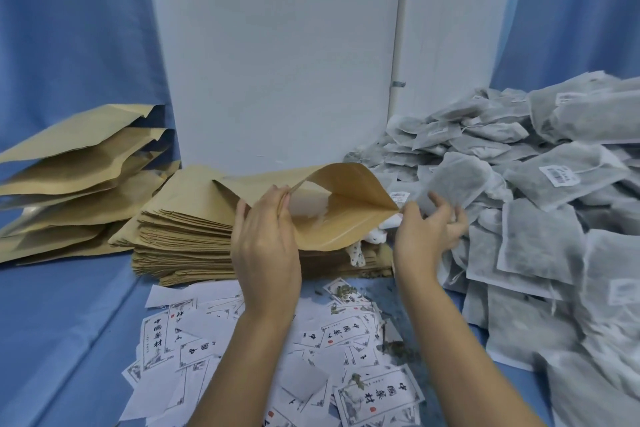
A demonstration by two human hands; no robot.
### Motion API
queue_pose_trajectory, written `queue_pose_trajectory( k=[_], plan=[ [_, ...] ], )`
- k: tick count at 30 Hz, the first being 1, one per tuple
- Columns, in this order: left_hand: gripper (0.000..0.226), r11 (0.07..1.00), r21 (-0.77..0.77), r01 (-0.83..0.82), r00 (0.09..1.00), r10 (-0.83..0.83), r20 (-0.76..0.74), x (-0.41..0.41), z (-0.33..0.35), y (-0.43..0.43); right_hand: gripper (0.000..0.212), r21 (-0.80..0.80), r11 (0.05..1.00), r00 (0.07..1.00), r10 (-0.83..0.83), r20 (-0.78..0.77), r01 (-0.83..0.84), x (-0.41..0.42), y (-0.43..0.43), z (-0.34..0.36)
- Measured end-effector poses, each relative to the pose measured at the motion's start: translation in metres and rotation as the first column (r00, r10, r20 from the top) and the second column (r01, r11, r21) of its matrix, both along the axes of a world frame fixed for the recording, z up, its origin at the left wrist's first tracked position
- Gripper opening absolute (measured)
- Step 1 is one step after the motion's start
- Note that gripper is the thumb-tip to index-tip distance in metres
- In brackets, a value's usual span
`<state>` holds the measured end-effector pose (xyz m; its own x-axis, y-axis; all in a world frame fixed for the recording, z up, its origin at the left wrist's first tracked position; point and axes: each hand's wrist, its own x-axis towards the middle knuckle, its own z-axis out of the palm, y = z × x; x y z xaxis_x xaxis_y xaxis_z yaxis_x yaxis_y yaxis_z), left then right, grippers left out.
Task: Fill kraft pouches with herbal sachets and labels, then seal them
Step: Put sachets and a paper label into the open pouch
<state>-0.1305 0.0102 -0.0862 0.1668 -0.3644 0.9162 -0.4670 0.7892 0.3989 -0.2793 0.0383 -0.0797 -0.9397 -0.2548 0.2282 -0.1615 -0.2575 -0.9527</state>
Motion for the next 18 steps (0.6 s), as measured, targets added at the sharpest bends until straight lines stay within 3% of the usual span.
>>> queue_pose_trajectory(
  k=[4, 10, 14, 18],
  plan=[
    [0.039, 0.982, 0.11, 0.152, 0.984, -0.141, -0.106, -0.013, 0.006, 0.0, 0.05, 0.106, 0.994, 1.0, -0.021, -0.012, 0.023, -0.03, -0.001, 0.005],
    [0.033, 0.955, 0.159, 0.252, 0.956, -0.22, -0.194, -0.025, 0.008, -0.005, 0.045, 0.257, 0.966, 0.999, 0.046, -0.011, -0.042, -0.066, -0.003, 0.008],
    [0.032, 0.953, 0.185, 0.238, 0.957, -0.198, -0.211, -0.028, 0.008, -0.009, 0.04, 0.218, 0.974, 0.994, 0.077, -0.081, -0.057, -0.075, -0.004, 0.002],
    [0.034, 0.955, 0.194, 0.224, 0.957, -0.177, -0.232, -0.03, 0.009, -0.012, 0.035, 0.144, 0.989, 0.988, -0.002, -0.157, 0.025, -0.074, -0.003, -0.004]
  ],
)
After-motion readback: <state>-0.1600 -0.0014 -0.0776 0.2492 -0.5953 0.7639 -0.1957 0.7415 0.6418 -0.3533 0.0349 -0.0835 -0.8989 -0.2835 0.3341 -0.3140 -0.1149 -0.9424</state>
